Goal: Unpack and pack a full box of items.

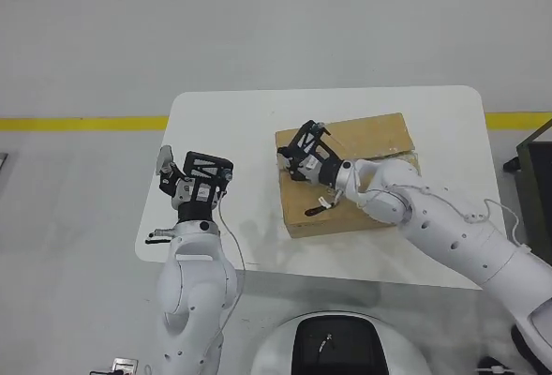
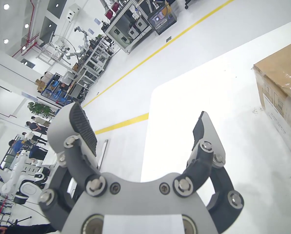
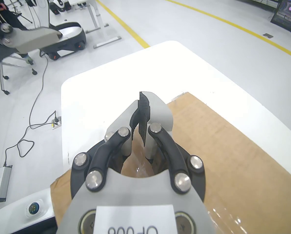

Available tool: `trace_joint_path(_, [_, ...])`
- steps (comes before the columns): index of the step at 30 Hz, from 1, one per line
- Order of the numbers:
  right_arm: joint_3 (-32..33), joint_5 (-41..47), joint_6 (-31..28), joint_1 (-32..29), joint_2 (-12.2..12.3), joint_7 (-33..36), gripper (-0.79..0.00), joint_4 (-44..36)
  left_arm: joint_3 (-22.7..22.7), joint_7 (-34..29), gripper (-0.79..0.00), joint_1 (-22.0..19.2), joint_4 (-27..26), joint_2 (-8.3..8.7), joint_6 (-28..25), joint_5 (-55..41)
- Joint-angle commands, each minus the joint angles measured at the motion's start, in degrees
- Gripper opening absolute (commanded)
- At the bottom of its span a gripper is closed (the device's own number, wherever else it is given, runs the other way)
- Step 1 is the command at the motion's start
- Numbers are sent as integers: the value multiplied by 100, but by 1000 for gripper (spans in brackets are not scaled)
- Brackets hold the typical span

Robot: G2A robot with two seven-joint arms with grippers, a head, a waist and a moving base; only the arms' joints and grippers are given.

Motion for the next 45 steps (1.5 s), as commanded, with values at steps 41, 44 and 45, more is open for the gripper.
trace_joint_path(41, [2833,-811,233,-2526,663,929,-785,-1896,0,0,0,0,0,0,0,0])
trace_joint_path(44, [3099,-776,253,-2674,707,1041,-785,-2023,0,0,0,0,0,0,0,0])
trace_joint_path(45, [3188,-735,278,-2726,718,1056,-785,-2058,0,0,0,0,0,0,0,0])
